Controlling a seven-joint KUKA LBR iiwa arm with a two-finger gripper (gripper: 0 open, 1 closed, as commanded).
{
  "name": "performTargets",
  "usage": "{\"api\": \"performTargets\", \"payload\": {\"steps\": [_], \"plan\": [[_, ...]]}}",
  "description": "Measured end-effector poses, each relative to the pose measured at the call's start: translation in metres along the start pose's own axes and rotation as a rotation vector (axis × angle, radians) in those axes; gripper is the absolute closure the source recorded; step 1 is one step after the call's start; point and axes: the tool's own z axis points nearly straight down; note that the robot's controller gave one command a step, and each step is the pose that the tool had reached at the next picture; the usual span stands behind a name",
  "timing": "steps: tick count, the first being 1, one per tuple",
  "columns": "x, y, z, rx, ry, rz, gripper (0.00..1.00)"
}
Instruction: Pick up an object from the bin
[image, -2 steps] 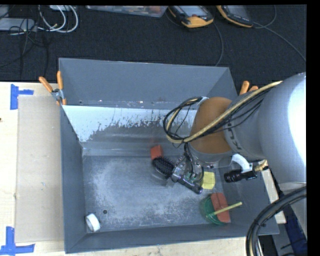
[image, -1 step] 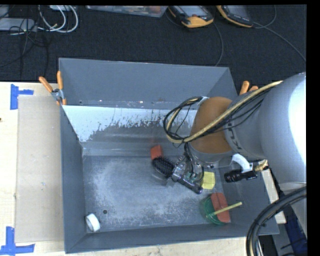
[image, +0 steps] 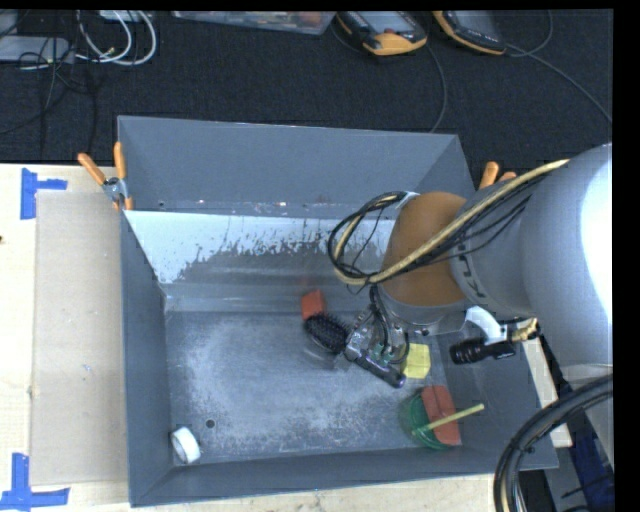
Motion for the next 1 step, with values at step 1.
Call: {"api": "performTargets", "payload": {"steps": [1], "plan": [[0.0016, -0.0014, -0.0234, 0.003, 0.002, -0.001, 1.0]]}}
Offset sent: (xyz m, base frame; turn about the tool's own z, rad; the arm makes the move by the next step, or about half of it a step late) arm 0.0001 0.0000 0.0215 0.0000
